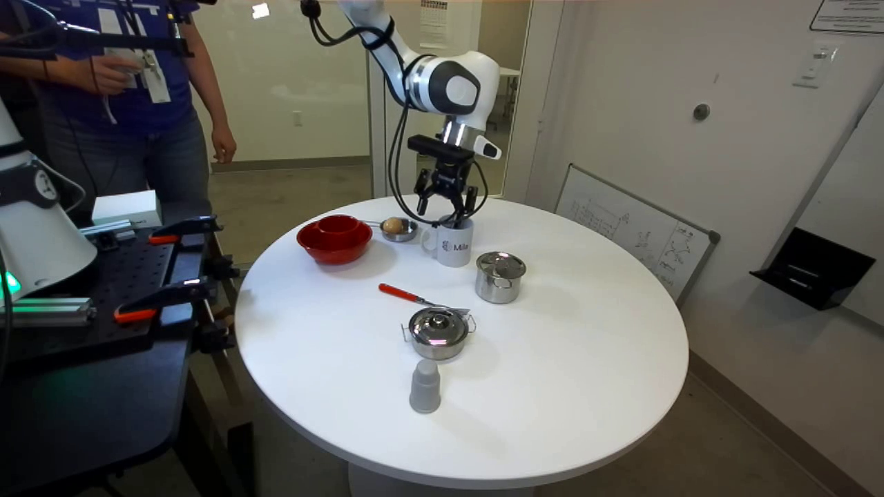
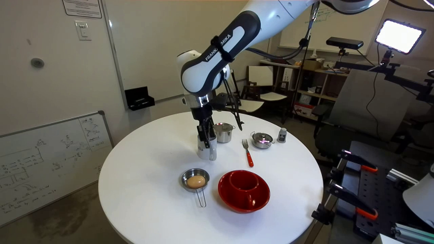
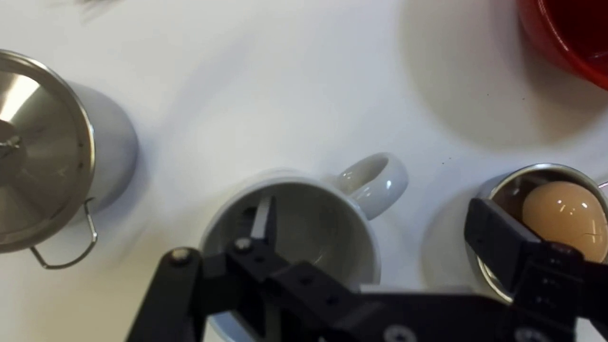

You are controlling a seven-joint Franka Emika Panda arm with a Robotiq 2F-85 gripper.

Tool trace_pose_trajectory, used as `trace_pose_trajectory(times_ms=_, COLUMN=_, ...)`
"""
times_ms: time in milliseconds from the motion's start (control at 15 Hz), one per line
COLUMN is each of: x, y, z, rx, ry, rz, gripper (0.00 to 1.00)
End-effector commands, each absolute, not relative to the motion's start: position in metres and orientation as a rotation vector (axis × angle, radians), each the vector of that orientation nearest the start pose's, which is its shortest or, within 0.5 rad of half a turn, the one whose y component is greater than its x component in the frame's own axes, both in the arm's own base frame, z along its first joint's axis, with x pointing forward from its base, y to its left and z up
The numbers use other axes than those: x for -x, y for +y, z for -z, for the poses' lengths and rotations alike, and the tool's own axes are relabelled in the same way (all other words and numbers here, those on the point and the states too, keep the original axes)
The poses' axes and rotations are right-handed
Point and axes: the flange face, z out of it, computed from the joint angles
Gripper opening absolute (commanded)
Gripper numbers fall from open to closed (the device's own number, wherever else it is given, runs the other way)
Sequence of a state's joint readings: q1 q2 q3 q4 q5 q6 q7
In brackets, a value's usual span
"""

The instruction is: Move the white mug to the right

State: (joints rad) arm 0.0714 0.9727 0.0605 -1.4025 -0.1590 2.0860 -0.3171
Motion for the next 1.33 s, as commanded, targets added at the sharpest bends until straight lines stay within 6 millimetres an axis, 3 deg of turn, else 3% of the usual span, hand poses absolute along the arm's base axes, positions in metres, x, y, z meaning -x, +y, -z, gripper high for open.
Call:
trace_pose_trajectory(times_ms=0, x=-0.696, y=0.08, z=-0.089, rx=3.064, ry=-0.8, rz=-0.509, gripper=0.85)
trace_pose_trajectory(times_ms=67, x=-0.698, y=0.081, z=-0.088, rx=3.064, ry=-0.796, rz=-0.512, gripper=0.73)
trace_pose_trajectory(times_ms=667, x=-0.708, y=0.083, z=-0.077, rx=3.05, ry=-0.758, rz=-0.49, gripper=0.09)
trace_pose_trajectory(times_ms=800, x=-0.709, y=0.084, z=-0.081, rx=3.049, ry=-0.733, rz=-0.473, gripper=0.04)
trace_pose_trajectory(times_ms=1000, x=-0.713, y=0.079, z=-0.099, rx=3.076, ry=-0.665, rz=-0.405, gripper=0.08)
trace_pose_trajectory(times_ms=1267, x=-0.718, y=0.075, z=-0.147, rx=3.151, ry=-0.488, rz=-0.238, gripper=0.08)
